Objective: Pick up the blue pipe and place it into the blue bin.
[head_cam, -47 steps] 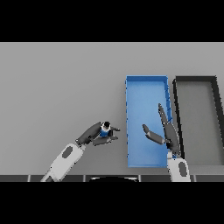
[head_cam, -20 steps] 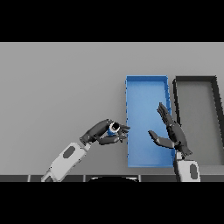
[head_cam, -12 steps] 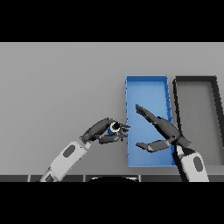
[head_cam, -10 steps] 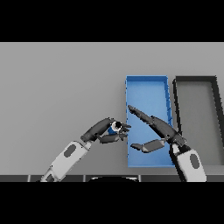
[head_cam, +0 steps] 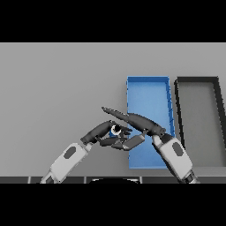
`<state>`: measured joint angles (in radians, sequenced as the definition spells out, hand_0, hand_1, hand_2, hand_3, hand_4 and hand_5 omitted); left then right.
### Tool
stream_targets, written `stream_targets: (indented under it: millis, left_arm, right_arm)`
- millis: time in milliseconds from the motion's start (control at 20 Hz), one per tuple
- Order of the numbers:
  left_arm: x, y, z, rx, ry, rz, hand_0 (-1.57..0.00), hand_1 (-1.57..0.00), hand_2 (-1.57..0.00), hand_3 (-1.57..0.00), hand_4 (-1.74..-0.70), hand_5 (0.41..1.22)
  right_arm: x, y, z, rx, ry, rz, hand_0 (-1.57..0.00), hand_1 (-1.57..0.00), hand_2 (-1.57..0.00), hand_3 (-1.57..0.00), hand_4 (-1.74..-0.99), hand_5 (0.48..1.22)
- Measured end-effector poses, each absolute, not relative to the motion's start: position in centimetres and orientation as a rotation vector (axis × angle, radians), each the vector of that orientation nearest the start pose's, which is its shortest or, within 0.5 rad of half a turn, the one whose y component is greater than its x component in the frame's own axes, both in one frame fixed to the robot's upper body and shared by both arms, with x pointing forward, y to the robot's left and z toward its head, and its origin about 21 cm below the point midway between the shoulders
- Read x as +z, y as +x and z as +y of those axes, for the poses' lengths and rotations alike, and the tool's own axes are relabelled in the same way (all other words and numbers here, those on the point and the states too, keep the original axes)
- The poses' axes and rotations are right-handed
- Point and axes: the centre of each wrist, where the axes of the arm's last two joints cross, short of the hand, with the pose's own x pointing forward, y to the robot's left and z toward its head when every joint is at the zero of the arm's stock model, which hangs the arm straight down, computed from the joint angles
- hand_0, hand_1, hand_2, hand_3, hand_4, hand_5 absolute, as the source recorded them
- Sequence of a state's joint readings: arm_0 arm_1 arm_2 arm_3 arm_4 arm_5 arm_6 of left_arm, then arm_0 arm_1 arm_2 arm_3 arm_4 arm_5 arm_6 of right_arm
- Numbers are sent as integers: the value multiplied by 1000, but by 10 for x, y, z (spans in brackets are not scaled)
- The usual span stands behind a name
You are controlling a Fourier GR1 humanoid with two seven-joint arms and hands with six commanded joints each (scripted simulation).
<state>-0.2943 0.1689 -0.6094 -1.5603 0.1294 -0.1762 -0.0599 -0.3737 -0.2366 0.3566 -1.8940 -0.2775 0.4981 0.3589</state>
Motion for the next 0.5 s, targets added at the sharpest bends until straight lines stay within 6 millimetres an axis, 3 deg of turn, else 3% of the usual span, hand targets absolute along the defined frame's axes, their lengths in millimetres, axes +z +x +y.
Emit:
stream_targets:
  millis: [150,250,350,400,500]
  left_arm:
    - [43,260,103,-823,-608,-1651,-1571,-1571,-1571,-1484,-1736,1221]
    - [44,260,107,-847,-590,-1660,-1182,-1078,-1063,-1030,-1682,1221]
    - [49,263,109,-998,-486,-1544,-818,-706,-680,-659,-1480,1221]
    - [49,262,109,-1006,-463,-1533,-776,-706,-686,-583,-1533,1221]
    - [45,260,104,-944,-471,-1580,-1063,-1017,-969,-939,-1607,1221]
  right_arm:
    - [158,273,-134,1088,656,-1632,-53,-84,-102,-46,-1245,506]
    - [162,280,-127,1120,661,-1621,-345,-375,-379,-296,-1335,507]
    - [165,282,-112,1165,675,-1593,-718,-699,-739,-635,-1430,522]
    - [164,282,-110,1185,692,-1591,-888,-873,-905,-768,-1486,550]
    - [162,282,-104,1170,780,-1590,-1134,-1124,-1145,-957,-1562,666]
